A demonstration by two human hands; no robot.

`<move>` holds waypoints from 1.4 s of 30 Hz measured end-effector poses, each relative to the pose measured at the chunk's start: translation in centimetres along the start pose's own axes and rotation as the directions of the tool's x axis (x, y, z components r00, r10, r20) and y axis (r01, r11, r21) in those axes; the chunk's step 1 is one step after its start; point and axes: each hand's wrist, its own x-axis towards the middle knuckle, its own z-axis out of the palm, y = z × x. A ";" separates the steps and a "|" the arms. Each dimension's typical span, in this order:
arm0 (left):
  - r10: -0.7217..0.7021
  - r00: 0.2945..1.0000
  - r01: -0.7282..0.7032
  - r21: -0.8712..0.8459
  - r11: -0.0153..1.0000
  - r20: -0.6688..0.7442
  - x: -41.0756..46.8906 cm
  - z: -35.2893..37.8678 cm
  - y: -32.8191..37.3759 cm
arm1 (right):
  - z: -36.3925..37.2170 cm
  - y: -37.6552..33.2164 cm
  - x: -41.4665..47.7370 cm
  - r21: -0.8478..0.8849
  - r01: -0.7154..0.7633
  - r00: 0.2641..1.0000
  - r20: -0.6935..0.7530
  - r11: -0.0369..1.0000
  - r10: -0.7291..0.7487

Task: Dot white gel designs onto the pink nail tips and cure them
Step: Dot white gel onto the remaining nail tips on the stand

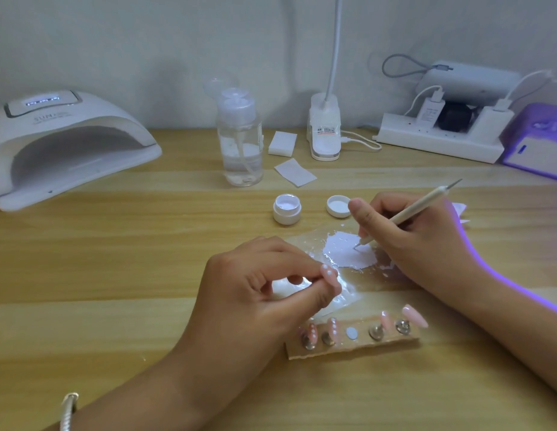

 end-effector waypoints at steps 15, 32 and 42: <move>0.016 1.000 -0.016 0.000 1.000 -0.006 0.0 0.0 -0.1 | 0.1 0.1 0.0 0.029 0.014 1.000 -0.005 0.999 -0.014; -0.005 1.000 0.005 -0.016 1.000 0.007 -0.1 -0.1 0.0 | 0.1 0.2 0.0 0.031 0.017 1.000 -0.022 0.999 -0.016; 0.023 1.000 -0.023 0.003 1.000 -0.017 -0.1 -0.1 -0.1 | -0.5 -3.9 -0.7 0.319 0.147 0.987 -0.106 0.936 -0.119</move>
